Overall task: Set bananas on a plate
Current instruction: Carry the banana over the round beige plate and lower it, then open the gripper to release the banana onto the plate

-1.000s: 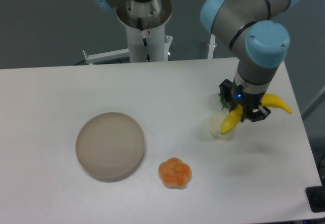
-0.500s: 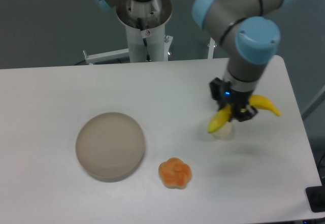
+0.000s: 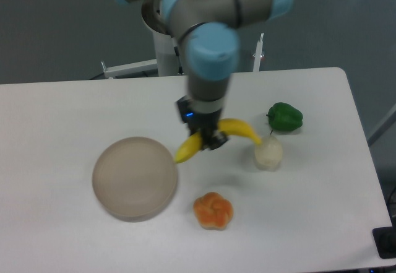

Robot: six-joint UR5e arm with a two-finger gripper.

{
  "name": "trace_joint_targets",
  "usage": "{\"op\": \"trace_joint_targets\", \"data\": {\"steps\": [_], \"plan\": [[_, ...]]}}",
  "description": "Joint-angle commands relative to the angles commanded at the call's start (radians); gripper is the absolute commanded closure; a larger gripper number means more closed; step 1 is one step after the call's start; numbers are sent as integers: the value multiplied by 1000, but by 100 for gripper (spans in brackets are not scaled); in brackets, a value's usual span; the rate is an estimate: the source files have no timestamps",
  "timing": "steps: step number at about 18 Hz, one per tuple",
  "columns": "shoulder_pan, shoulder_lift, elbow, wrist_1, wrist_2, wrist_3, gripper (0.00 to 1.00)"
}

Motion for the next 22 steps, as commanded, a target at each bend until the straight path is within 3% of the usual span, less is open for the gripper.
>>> {"op": "trace_joint_targets", "data": {"steps": [5, 8, 11, 18, 22], "plan": [[-80, -29, -2, 2, -5, -52, 82], [-138, -87, 3, 102, -6, -113, 82], [-166, -152, 12, 159, -5, -140, 82], [-192, -176, -22, 161, -2, -169, 76], [-199, -192, -22, 161, 0, -184, 66]]}}
